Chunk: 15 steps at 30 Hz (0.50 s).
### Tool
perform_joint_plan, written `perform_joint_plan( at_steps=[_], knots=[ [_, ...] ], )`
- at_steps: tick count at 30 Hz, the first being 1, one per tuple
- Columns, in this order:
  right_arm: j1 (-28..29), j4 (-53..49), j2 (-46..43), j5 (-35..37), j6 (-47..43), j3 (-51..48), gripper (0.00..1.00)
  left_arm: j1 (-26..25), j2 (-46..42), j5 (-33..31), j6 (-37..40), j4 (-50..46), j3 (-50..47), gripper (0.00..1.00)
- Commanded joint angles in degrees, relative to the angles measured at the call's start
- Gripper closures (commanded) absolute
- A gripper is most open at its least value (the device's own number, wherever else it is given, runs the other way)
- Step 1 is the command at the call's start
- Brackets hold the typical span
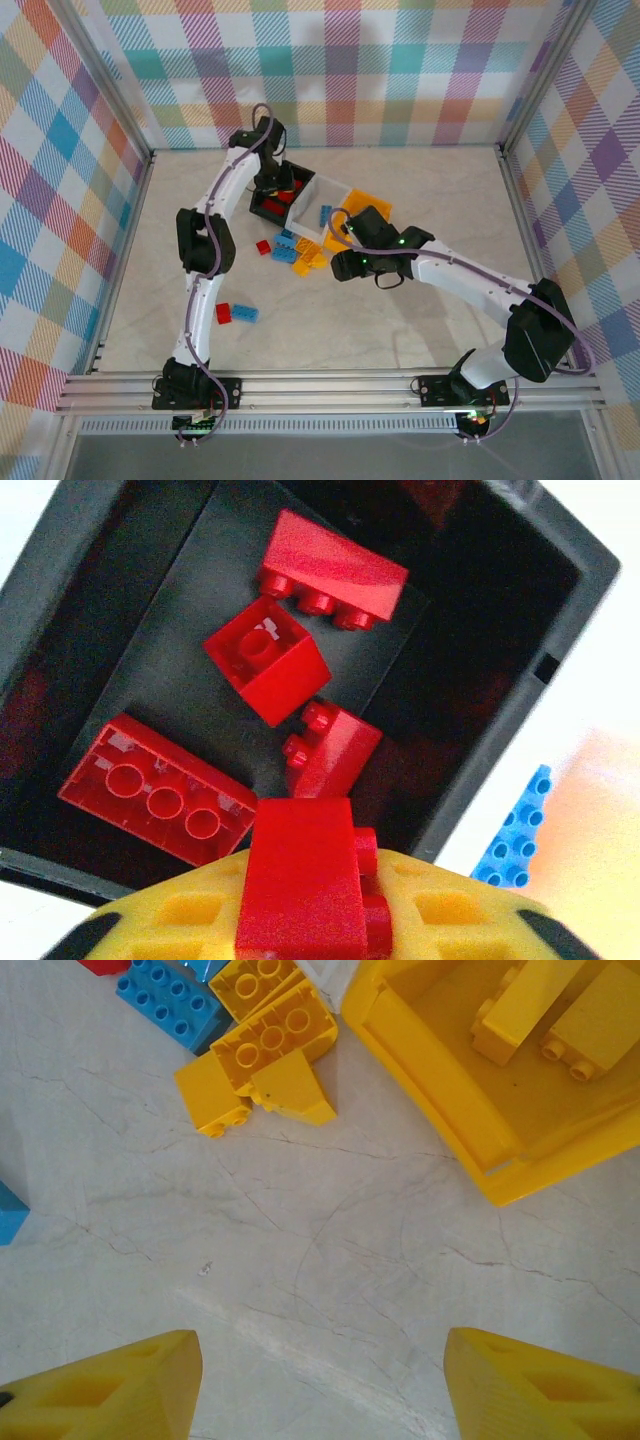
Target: Sort the legos into containers by color
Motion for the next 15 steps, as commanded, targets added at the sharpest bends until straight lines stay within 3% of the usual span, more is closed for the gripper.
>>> perform_joint_plan(
  at_steps=[1,8,15],
  knots=[
    [-0.8,-1.5,-0.8,-1.5,-1.9,1.4,0.34,0.5,2.1,1.6,-0.5,-1.9,1.3,0.66],
    [-0.9,-0.8,1.2,-3.7,-2.7,2.5,0.34,0.5,0.7,1.8,-1.2,-1.8,1.3,0.55],
    [0.4,1.4,2.5,-8.9,-5.2,3.4,0.35,0.5,-4.9,1.6,-0.8,-3.5,1.0,0.54]
  ],
)
